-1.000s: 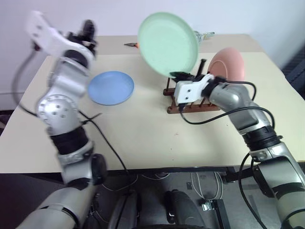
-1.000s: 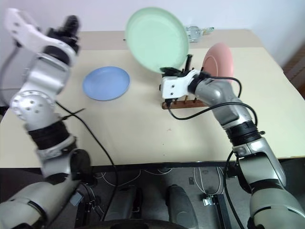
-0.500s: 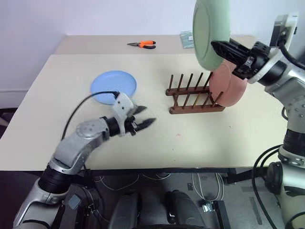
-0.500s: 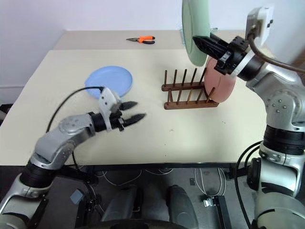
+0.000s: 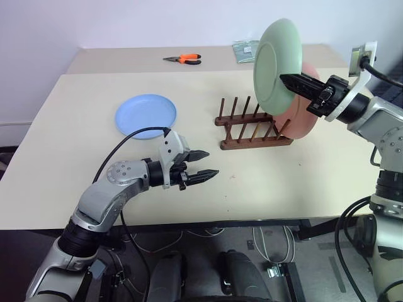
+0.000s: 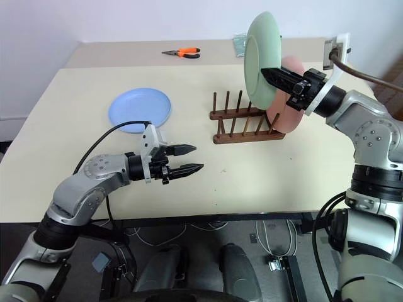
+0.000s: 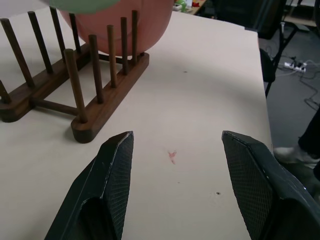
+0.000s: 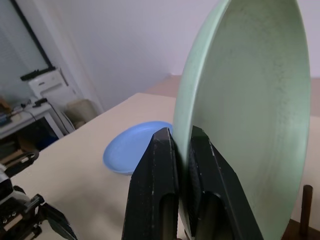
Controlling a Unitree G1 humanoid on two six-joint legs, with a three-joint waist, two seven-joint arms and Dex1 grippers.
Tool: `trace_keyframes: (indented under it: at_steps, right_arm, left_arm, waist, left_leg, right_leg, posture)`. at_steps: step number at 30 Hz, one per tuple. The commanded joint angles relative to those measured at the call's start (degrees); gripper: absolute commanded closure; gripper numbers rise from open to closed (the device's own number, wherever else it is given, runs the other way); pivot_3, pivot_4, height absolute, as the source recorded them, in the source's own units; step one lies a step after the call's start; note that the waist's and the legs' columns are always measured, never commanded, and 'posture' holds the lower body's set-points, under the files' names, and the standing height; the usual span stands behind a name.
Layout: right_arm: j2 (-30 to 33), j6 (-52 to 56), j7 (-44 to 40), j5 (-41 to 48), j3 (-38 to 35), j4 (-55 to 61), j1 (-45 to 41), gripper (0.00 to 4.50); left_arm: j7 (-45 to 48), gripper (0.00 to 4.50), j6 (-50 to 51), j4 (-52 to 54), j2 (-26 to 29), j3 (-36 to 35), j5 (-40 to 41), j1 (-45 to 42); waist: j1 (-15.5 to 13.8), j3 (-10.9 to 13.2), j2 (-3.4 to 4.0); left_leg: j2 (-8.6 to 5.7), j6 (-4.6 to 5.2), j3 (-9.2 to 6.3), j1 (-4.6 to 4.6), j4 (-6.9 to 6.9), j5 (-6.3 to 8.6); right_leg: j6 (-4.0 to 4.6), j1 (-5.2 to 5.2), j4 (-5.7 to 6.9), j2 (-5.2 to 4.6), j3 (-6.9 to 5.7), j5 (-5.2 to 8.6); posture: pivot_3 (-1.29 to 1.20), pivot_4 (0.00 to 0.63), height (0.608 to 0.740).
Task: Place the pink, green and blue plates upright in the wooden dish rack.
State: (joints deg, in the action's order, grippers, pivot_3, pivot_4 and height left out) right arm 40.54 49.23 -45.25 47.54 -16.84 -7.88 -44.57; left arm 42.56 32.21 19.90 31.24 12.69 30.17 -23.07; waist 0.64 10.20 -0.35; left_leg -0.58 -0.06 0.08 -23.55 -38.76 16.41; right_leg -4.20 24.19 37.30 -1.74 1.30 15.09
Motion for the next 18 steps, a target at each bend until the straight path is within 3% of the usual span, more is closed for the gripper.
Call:
trace_keyframes:
  at_steps: [1, 7, 10, 16, 18]
  right_arm:
    - [0.4, -0.1, -0.9, -0.8, 0.1, -2.0, -2.6, 4.5]
    - [-0.5, 0.2, -1.1, -2.0, 0.7, -5.3, -4.2, 4.5]
    - [-0.7, 0.4, -1.0, -2.0, 0.7, -4.8, -4.4, 3.43]
    - [-0.8, -1.7, -0.2, -3.4, 0.7, -2.7, -4.6, 0.51]
    - [-0.5, -2.8, 0.4, -4.6, 0.9, -1.6, -4.8, 0.51]
  left_arm:
    - [-0.6, 1.64, -1.1, 2.5, -0.4, -1.1, -1.6, 0.4]
    - [-2.9, 1.64, -1.3, 2.4, -0.8, -1.4, -5.1, 0.8]
    - [-2.6, 1.56, -1.3, 2.5, -0.9, -1.4, -5.5, 1.0]
    - [-2.4, 1.56, -1.0, 2.5, -1.5, -1.7, -5.9, 0.8]
    - [-2.3, 1.56, -1.1, 2.4, -1.6, -1.6, -6.1, 0.7]
  waist:
    - [0.0, 0.0, 0.0]
    - [0.0, 0.0, 0.0]
    - [0.0, 0.0, 0.0]
    - [0.0, 0.0, 0.0]
    - [0.0, 0.0, 0.0]
  left_leg:
    - [0.0, 0.0, 0.0, 0.0, -0.01, 0.0]
    - [0.0, 0.01, 0.01, -0.01, -0.02, 0.01]
    - [0.0, 0.01, 0.0, -0.01, -0.02, 0.01]
    - [0.0, 0.01, 0.01, -0.01, -0.02, 0.01]
    - [0.01, 0.01, 0.0, -0.01, -0.02, 0.01]
  right_leg:
    - [0.0, 0.0, 0.0, 0.0, 0.0, 0.0]
    - [0.0, 0.0, 0.01, 0.01, 0.0, 0.0]
    - [-0.01, 0.0, 0.02, 0.01, 0.0, 0.0]
    - [-0.01, 0.0, 0.02, 0.0, 0.0, 0.0]
    - [-0.01, 0.0, 0.02, 0.0, 0.0, 0.0]
  posture:
    - [0.0, 0.15, 0.74]
    - [0.0, 0.15, 0.74]
    - [0.0, 0.15, 0.74]
    - [0.0, 0.15, 0.74]
    - [0.0, 0.15, 0.74]
